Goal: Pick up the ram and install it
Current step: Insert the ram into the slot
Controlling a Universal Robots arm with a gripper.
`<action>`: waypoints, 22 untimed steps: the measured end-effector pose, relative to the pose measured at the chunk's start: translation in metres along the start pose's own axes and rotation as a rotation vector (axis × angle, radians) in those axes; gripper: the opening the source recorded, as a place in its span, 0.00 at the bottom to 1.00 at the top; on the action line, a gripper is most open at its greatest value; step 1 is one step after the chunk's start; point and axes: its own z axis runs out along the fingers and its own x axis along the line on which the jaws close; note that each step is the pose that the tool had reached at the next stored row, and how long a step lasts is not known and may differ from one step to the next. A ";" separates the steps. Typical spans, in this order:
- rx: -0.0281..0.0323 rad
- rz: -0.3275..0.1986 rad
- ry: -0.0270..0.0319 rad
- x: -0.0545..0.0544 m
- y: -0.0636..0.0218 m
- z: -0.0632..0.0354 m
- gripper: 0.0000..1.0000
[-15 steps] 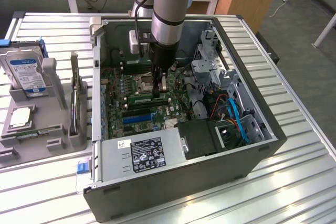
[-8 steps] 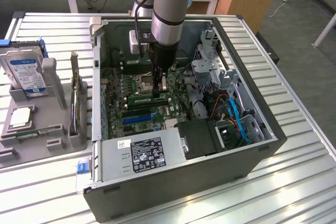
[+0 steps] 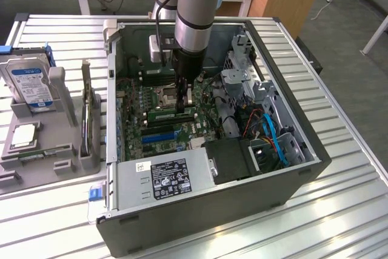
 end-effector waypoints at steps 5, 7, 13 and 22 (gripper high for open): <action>0.0000 -0.003 0.0001 0.000 0.0000 0.0000 0.12; 0.0000 -0.003 0.0001 0.000 0.0000 0.0000 0.12; 0.0001 -0.003 0.0001 0.000 -0.0001 0.0011 0.12; -0.0002 -0.008 0.0002 0.000 -0.0003 0.0014 0.12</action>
